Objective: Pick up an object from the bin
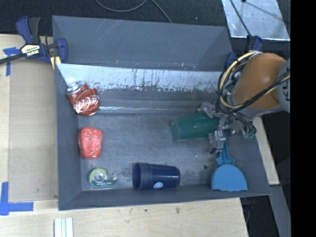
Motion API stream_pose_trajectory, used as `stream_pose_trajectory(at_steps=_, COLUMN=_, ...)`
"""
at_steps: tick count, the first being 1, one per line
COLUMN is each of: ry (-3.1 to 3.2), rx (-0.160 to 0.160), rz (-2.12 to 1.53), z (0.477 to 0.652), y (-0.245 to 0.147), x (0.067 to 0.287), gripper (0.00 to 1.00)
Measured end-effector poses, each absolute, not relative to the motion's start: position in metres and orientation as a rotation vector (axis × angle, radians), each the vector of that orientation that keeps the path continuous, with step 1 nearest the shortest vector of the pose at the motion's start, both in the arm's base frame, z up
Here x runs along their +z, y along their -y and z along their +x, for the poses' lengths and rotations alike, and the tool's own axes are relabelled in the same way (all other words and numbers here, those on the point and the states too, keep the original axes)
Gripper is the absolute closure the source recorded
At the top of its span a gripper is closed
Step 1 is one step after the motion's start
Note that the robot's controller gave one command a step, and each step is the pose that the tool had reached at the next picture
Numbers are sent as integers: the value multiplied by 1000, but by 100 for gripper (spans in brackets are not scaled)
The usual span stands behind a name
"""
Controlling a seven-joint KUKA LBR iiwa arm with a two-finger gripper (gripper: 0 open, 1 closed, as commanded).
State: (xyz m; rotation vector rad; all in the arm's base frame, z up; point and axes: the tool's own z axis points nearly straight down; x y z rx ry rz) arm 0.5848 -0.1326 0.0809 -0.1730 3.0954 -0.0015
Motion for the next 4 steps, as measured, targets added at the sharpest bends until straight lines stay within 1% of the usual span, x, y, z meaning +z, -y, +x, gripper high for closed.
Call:
stream_pose_trajectory(at_steps=1, ry=-3099, rx=-5, rz=-65, z=591, y=129, x=80, gripper=100)
stream_pose_trajectory(at_steps=2, ry=-3083, rx=1, rz=192, z=612, y=120, x=85, gripper=100)
stream_pose_trajectory(at_steps=3, ry=-3083, rx=1, rz=192, z=612, y=120, x=85, gripper=100)
stream_pose_trajectory(at_steps=4, ry=-3069, rx=-12, rz=383, z=621, y=110, x=81, gripper=100)
